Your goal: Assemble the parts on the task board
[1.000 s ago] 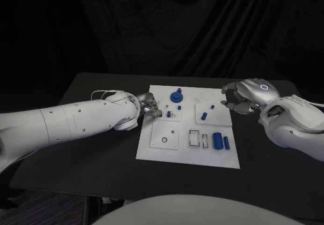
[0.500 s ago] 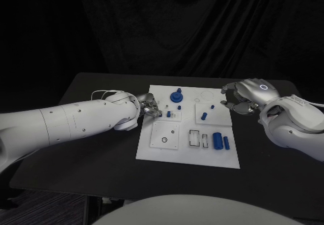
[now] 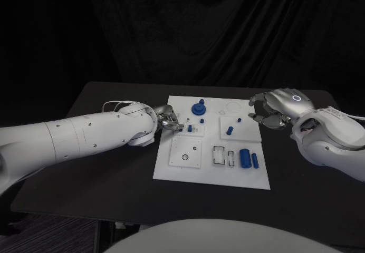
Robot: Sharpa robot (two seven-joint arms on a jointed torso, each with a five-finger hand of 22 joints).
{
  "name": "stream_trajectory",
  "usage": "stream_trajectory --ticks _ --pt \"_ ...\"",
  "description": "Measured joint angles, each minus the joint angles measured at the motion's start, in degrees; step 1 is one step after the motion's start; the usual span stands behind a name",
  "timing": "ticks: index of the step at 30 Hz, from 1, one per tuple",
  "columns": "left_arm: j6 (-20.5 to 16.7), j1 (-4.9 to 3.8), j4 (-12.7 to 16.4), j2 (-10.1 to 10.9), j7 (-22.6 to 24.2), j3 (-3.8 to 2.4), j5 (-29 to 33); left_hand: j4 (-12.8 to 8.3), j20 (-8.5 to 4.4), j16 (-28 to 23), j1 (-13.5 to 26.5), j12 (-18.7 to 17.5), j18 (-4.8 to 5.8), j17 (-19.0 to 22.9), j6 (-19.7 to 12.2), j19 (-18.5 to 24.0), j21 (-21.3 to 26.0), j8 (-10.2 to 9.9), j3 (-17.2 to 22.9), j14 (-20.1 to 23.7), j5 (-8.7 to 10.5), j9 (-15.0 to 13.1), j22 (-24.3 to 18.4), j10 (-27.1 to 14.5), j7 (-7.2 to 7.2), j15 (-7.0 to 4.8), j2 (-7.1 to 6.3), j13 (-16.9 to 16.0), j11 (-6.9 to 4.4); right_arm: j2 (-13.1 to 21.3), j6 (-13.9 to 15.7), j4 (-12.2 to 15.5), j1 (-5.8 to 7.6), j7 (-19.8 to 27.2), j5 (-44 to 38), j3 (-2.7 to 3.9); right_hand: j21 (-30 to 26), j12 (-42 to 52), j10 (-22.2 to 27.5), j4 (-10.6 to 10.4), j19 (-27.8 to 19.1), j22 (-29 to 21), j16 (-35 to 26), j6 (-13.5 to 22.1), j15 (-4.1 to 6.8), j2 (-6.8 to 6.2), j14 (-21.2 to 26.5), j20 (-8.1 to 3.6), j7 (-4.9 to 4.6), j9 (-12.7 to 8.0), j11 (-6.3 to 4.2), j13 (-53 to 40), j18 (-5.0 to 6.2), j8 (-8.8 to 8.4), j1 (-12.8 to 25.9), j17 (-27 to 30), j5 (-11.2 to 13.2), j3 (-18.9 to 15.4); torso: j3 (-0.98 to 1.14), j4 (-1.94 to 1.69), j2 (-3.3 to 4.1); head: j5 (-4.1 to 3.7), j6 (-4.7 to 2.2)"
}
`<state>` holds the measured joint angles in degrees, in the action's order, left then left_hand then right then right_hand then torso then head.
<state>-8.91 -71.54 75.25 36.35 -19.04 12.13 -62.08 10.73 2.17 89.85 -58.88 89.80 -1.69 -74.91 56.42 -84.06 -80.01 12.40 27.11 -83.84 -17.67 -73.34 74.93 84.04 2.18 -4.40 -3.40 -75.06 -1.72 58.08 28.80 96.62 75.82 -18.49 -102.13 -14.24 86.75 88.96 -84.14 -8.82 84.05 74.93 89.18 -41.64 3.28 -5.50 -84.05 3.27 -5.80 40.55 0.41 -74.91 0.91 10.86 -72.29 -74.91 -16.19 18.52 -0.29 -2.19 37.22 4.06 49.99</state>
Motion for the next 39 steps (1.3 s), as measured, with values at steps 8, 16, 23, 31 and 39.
stream_trajectory --ticks 8,16,23,31,39 --pt "0.7 0.03 -0.2 -0.1 -0.1 -0.03 0.0 5.5 0.00 0.0 3.7 0.0 0.00 0.0 0.4 0.0 0.0 -1.1 -6.3 0.0 0.00 0.7 0.0 0.0 0.39 0.00 1.20 0.0 0.00 0.0 -0.2 0.0 0.00 0.0 0.0 0.00 0.0 0.0 0.0 1.0 0.0 0.0 0.0 0.0 0.00 0.40 0.0 0.00 0.00 0.3 0.00 0.0 0.00 0.23 -0.4 0.0 0.0 0.7 0.01 0.01 0.00 0.01 0.00" --pt "1.2 0.03 -0.6 -0.3 -0.6 -0.14 0.0 6.1 0.00 0.0 11.0 0.0 0.00 0.0 1.2 0.0 0.4 -1.6 -12.5 0.0 0.00 0.3 0.0 0.0 0.23 0.00 4.33 0.0 0.00 0.0 -0.3 0.0 -0.01 0.0 0.0 0.00 0.0 0.0 0.0 1.5 0.0 0.0 0.0 -0.4 0.00 0.39 0.0 0.00 0.00 0.4 0.00 0.0 0.00 0.23 -0.4 0.0 0.0 0.9 0.03 0.01 -0.03 0.07 0.00" --pt "1.4 0.03 -0.9 -0.4 -0.7 -0.18 0.0 6.2 0.00 0.0 15.4 0.0 0.00 0.0 1.3 0.0 0.4 -1.1 -15.5 0.0 0.00 -1.3 0.0 0.0 0.06 0.00 6.03 0.0 0.00 0.0 -0.3 0.0 -0.01 -0.1 0.0 0.00 0.0 0.0 0.0 1.5 0.0 0.0 0.0 -0.4 0.00 0.39 0.0 0.00 0.00 0.5 0.00 0.0 0.00 0.23 -0.4 0.0 0.0 0.9 0.03 0.01 -0.01 0.20 0.00" --pt "1.4 0.03 -1.2 -0.5 -0.1 -0.14 0.0 6.1 0.00 0.0 17.1 0.0 0.00 0.0 1.6 0.0 0.4 0.3 -17.5 0.0 0.00 -1.6 0.0 0.0 -0.08 0.00 7.81 0.0 0.00 0.0 -0.4 0.0 -0.01 -0.1 0.0 0.00 0.0 0.0 0.0 2.0 0.0 0.0 0.0 -0.8 0.00 0.63 0.0 0.00 0.00 0.6 0.00 0.0 0.00 0.23 -0.6 0.0 0.0 1.4 0.01 -0.04 0.02 0.21 0.00" --pt "1.4 0.04 -1.6 -0.6 0.3 -0.11 0.0 6.2 0.00 0.0 17.5 0.0 0.00 0.0 2.2 0.0 0.4 1.7 -18.2 0.0 0.00 -1.6 0.0 0.0 -0.30 0.00 8.13 0.0 0.00 0.1 -0.4 0.1 -0.01 -0.1 0.0 0.00 0.0 0.0 0.0 4.1 -0.2 0.0 0.0 -1.8 0.00 -2.79 0.0 -0.20 -0.11 0.5 0.00 0.0 0.00 -1.16 0.9 0.0 -0.4 16.4 -0.01 -0.09 0.07 0.24 0.00"
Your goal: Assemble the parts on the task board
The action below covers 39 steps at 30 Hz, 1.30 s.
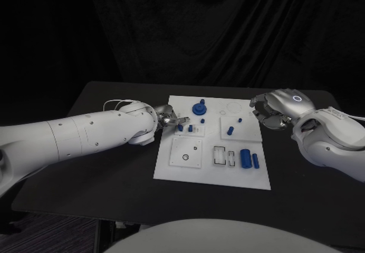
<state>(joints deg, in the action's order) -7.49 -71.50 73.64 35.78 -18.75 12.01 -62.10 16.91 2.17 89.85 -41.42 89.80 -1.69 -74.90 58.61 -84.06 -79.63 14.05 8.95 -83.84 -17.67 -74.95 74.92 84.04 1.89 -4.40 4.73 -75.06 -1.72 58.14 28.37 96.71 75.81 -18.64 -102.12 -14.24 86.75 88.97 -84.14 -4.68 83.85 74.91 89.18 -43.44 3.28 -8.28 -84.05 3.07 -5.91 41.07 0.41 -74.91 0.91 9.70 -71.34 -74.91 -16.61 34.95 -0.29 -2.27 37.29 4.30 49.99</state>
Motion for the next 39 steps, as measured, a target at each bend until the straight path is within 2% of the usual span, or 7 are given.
stream_trajectory --ticks 2,5,16,25,31,35,39 --pt "0.0 0.00 -0.1 0.0 0.0 0.00 0.0 -0.1 0.00 0.0 0.0 0.0 -0.01 0.0 0.2 0.0 0.0 0.3 -0.1 0.0 0.00 0.0 0.0 0.0 -0.07 0.00 0.00 0.0 0.00 0.0 0.0 0.0 0.00 0.0 0.0 0.00 0.0 0.0 0.0 0.3 0.0 0.0 0.0 -0.2 0.00 -1.06 0.0 0.00 -0.21 0.4 0.00 0.0 0.00 0.00 1.1 0.0 0.0 2.0 -0.01 0.00 0.00 0.02 0.00" --pt "0.0 0.01 -0.2 0.0 0.1 0.00 0.0 -0.1 0.00 0.0 0.0 0.0 -0.01 0.0 0.3 0.0 -0.3 1.5 -0.6 0.0 0.00 0.0 0.0 0.0 -0.14 0.00 0.02 0.0 0.00 0.0 0.0 0.0 0.00 0.0 0.0 0.00 0.0 0.0 0.0 0.4 0.0 0.0 0.0 -0.3 0.00 -1.38 0.0 0.00 -0.28 0.7 0.00 0.0 0.00 0.00 1.4 0.0 0.0 2.7 -0.03 0.01 0.01 0.04 0.00" --pt "-0.3 0.19 -0.6 0.0 1.0 0.11 0.0 -0.1 -0.42 0.0 -1.3 0.0 -0.01 0.0 -0.1 0.0 -1.0 8.6 -2.3 -0.2 0.00 0.0 0.0 0.0 -0.46 -0.22 1.31 0.0 -0.40 0.2 0.0 0.1 0.00 -0.1 0.0 0.00 0.0 0.0 0.0 0.4 0.0 0.0 0.0 -0.5 0.00 -1.38 0.0 0.00 -0.09 0.8 0.00 0.0 0.00 0.00 1.4 0.0 0.0 3.0 -0.02 0.02 0.00 -0.05 0.00" --pt "-0.2 0.25 -0.6 0.0 2.1 0.15 0.0 -0.2 -0.42 0.0 -2.2 0.0 -0.01 0.0 -1.5 0.0 -0.9 8.0 -2.5 -0.2 0.00 0.0 0.0 0.0 -0.66 -0.22 1.66 0.0 -0.40 0.1 0.0 0.1 0.00 -0.1 0.0 0.00 0.0 0.0 0.0 0.3 0.0 0.0 0.0 -0.4 0.00 -1.50 0.0 0.00 -0.09 1.0 0.00 0.0 0.00 0.00 1.9 0.0 0.0 3.4 0.00 0.10 -0.06 0.11 0.00" --pt "-0.4 0.27 -0.5 0.1 2.8 0.16 0.0 -0.2 -0.42 0.0 -2.3 0.0 -0.01 0.0 -1.9 0.0 -0.9 8.0 -2.5 -0.2 0.00 0.0 0.0 0.0 -0.66 -0.21 1.80 0.0 -0.40 0.1 0.0 0.0 -0.01 -0.1 0.0 0.00 0.0 0.0 0.0 0.0 0.0 0.0 0.0 -0.5 0.00 -2.11 0.0 0.00 -0.09 1.2 0.00 0.0 0.00 0.00 3.2 0.0 0.0 3.7 -0.01 0.13 -0.07 0.03 0.00" --pt "-1.9 0.28 -0.1 0.6 4.0 0.18 0.0 -0.3 -0.42 0.0 -6.7 0.0 -0.01 0.0 -3.3 0.0 -1.1 9.0 -3.0 -0.2 0.00 0.0 0.0 0.0 -0.54 -0.21 0.35 0.0 -0.40 0.2 0.1 0.0 -0.01 0.0 0.1 0.00 0.0 0.0 0.0 -0.9 0.0 0.0 0.0 0.0 0.00 -2.72 0.0 0.00 -0.30 1.5 0.00 0.0 0.00 -0.74 4.7 0.0 0.2 3.4 -0.01 0.11 -0.07 -0.22 0.00" --pt "-6.5 0.29 0.8 1.4 7.0 0.19 -0.5 -0.3 -0.41 0.0 -11.7 0.0 -0.01 0.0 -4.7 0.0 -1.7 10.0 -3.5 -0.2 0.00 0.0 0.0 0.0 -0.39 -0.21 -1.46 0.0 -0.40 0.3 0.7 0.0 -0.10 0.5 0.3 0.00 0.0 -0.2 0.0 -1.0 0.0 0.0 0.0 1.1 0.00 -2.96 0.0 0.00 -0.15 2.2 0.00 0.0 0.00 -1.00 4.9 0.0 0.2 3.4 -0.01 0.10 -0.07 -0.33 0.00"
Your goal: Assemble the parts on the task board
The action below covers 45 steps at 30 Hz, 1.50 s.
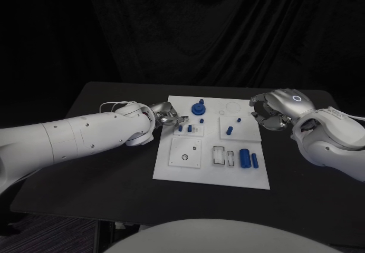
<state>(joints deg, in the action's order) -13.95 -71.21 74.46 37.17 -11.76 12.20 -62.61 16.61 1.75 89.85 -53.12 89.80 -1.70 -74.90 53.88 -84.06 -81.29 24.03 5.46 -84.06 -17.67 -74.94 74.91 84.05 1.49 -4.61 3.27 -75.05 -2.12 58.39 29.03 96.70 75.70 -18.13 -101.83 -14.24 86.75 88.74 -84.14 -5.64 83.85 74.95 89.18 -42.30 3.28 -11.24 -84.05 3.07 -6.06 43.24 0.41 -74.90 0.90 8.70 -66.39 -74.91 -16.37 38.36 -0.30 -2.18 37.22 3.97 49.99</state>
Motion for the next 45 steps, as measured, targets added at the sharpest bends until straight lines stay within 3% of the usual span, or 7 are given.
stream_trajectory --ticks 13,17,21,25,28,36,45 --pt "-15.6 -0.02 1.2 1.7 14.0 -0.04 -9.9 -2.8 2.25 0.0 -20.1 -1.2 -1.00 0.0 -12.0 1.9 5.9 -7.1 2.5 0.1 -0.28 0.2 0.0 0.0 3.70 2.42 -3.32 0.0 2.88 0.1 1.8 -0.2 -0.11 2.4 0.5 0.00 0.0 0.0 0.2 -0.4 0.0 0.0 0.0 4.7 0.00 -3.26 0.0 0.00 0.26 6.0 -0.21 0.0 0.00 4.61 3.2 0.0 0.0 12.6 -0.03 0.00 -0.03 -0.59 0.00" --pt "-14.9 -0.05 0.5 1.3 17.1 -0.04 -12.1 -6.3 3.64 -7.0 -30.5 -15.5 -2.74 0.0 -17.7 11.4 15.8 -12.5 13.3 6.2 -0.48 1.8 0.0 -11.6 6.24 5.33 -6.01 0.0 5.46 0.0 2.2 -0.4 -0.11 2.8 0.7 0.00 0.0 0.0 0.2 -0.4 0.0 0.0 0.0 4.8 0.00 -3.32 0.0 0.00 0.28 6.2 -0.21 0.0 0.00 4.77 3.3 0.0 0.0 12.8 -0.03 0.01 -0.02 -0.65 0.00" --pt "-12.6 -0.06 -0.9 0.2 18.9 -0.02 -13.7 -9.0 4.88 -20.8 -34.5 -32.1 -2.73 7.0 -18.2 16.6 17.7 -16.5 21.4 27.5 1.20 5.0 0.0 -29.2 7.96 7.18 -9.42 0.0 7.59 -0.2 2.5 -0.5 -0.12 3.2 1.0 0.00 0.0 0.0 0.2 -0.4 0.0 0.0 0.0 4.8 0.00 -3.32 0.0 0.00 0.28 6.3 -0.21 0.0 0.00 4.95 3.3 0.0 0.0 12.8 0.05 0.03 0.00 -0.71 0.00" --pt "-10.4 -0.09 -2.5 -0.9 20.0 -0.02 -16.1 -10.0 5.83 -19.7 -34.0 -56.2 -2.73 8.4 -17.0 15.8 13.0 -19.0 24.4 26.1 8.18 8.5 0.0 -44.9 7.76 8.46 -10.61 15.2 9.19 -0.2 2.8 -0.6 -0.14 3.5 1.2 0.00 0.0 0.0 0.2 -0.4 0.0 0.0 0.0 4.8 0.00 -3.28 0.0 0.00 0.28 6.3 -0.21 0.0 0.00 4.95 3.3 0.0 0.0 12.8 0.12 0.03 0.11 -0.90 0.00" --pt "-9.6 -0.09 -4.0 -1.9 21.1 -0.02 -17.8 -11.8 6.35 -19.5 -34.7 -65.7 -2.73 11.4 -16.4 13.6 9.7 -20.6 24.2 23.1 9.63 21.5 0.0 -45.8 6.46 7.19 -11.46 27.2 8.01 -0.3 3.0 -0.7 -0.15 3.6 1.5 0.00 0.0 0.0 0.2 -0.4 0.0 0.0 0.0 5.0 0.00 -3.08 0.0 0.00 0.07 6.4 -0.21 0.0 0.00 4.95 3.5 0.0 0.0 12.8 0.11 0.03 0.25 -0.93 0.00" --pt "-9.2 -0.24 -6.7 -5.1 23.8 -0.02 -24.2 -12.4 4.81 -15.9 -35.0 -72.9 -2.73 12.3 -11.6 6.2 4.6 -20.6 18.2 12.7 10.30 40.9 0.0 -46.5 1.74 4.39 -11.82 42.6 5.27 -0.3 3.2 -0.7 -0.17 3.7 2.2 0.00 0.0 0.0 0.2 -0.3 0.0 0.0 0.0 5.0 0.00 -3.08 0.0 0.00 0.07 6.6 -0.21 0.0 0.00 5.29 3.5 0.0 0.0 13.3 0.01 0.19 0.59 -1.19 0.00" --pt "-9.2 -0.65 -8.8 -8.0 25.0 -0.05 -28.5 -11.6 4.17 -14.9 -34.4 -73.0 -1.86 12.3 -9.3 3.7 3.2 -20.4 14.6 10.3 7.70 46.5 0.0 -45.3 0.43 4.61 -11.81 47.3 5.80 -0.4 3.2 -0.6 -0.17 3.7 2.5 0.00 0.0 0.0 0.2 -0.3 0.0 0.0 0.0 5.0 0.00 -3.08 0.0 0.00 0.07 6.7 -0.21 0.0 0.00 5.51 3.5 0.0 0.0 13.3 0.05 0.51 0.85 -1.46 0.00"
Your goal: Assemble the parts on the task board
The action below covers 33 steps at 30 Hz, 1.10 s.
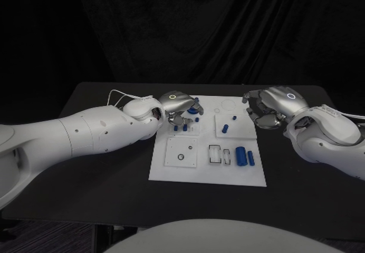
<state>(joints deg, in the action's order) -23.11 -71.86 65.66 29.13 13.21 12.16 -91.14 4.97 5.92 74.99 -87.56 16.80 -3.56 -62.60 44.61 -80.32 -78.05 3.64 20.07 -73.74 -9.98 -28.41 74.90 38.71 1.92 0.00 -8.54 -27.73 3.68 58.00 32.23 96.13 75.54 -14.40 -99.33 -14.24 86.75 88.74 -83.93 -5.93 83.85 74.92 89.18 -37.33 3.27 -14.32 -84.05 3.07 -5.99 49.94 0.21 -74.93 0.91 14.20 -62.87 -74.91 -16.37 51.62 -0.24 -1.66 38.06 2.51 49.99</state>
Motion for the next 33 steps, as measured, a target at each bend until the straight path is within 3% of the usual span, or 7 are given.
stream_trajectory --ticks 8,15,26,33 --pt "0.4 -0.45 -1.7 -1.9 0.0 0.00 -1.5 0.4 0.13 0.2 0.4 0.4 0.09 0.4 1.7 -0.3 0.0 0.0 -0.5 -0.2 -0.82 1.3 0.0 0.4 0.13 0.20 0.45 1.1 0.41 -0.3 0.0 -0.1 0.00 -0.1 0.1 0.00 0.0 0.0 0.0 0.0 0.0 0.0 0.0 0.0 0.00 0.00 0.0 0.00 0.00 0.1 0.00 0.0 0.00 0.00 0.0 0.0 0.0 0.0 0.07 0.47 0.27 0.10 0.00" --pt "1.4 -0.83 -3.0 -3.5 0.0 -0.01 -2.0 0.4 0.25 0.9 0.4 1.6 0.09 0.3 3.8 -0.8 -0.5 0.2 -0.5 -0.6 -2.32 2.8 0.0 2.9 0.35 0.19 0.45 2.2 0.43 -0.8 -0.1 -0.3 0.00 -0.2 0.2 0.00 0.0 0.0 0.0 0.0 0.0 0.0 0.0 0.0 0.00 0.00 0.0 0.00 0.00 0.2 0.00 0.0 0.00 0.28 0.0 0.0 0.0 0.0 0.26 0.94 0.58 0.33 0.00" --pt "4.6 -0.92 -3.8 -4.0 -0.8 -0.01 -2.3 0.0 0.14 1.1 0.4 2.3 0.08 0.3 4.5 -1.1 -0.7 0.2 -0.4 -0.8 -3.09 3.6 0.0 4.4 0.33 0.41 0.45 2.7 0.52 -1.2 -0.2 -0.5 0.00 -0.3 0.2 0.00 0.0 0.0 0.0 0.0 0.0 0.0 0.0 0.0 0.00 0.00 0.0 0.00 0.00 0.2 0.00 0.0 0.00 0.49 0.0 0.0 0.0 0.0 0.56 1.52 1.09 0.59 0.00" --pt "6.6 -0.93 -4.0 -4.0 -1.6 -0.01 -2.3 0.0 0.14 1.1 0.5 2.3 0.08 0.4 4.5 -1.1 -0.7 0.2 -0.4 -0.8 -3.43 3.7 0.0 4.5 0.33 0.41 0.43 2.7 0.58 -1.4 -0.2 -0.7 0.00 -0.3 0.2 0.00 0.0 0.0 0.0 0.0 0.0 0.0 0.0 0.0 0.00 0.00 0.0 0.00 0.00 0.2 0.00 0.0 0.00 0.50 0.0 0.0 0.0 0.0 0.81 2.11 1.36 1.10 0.00"
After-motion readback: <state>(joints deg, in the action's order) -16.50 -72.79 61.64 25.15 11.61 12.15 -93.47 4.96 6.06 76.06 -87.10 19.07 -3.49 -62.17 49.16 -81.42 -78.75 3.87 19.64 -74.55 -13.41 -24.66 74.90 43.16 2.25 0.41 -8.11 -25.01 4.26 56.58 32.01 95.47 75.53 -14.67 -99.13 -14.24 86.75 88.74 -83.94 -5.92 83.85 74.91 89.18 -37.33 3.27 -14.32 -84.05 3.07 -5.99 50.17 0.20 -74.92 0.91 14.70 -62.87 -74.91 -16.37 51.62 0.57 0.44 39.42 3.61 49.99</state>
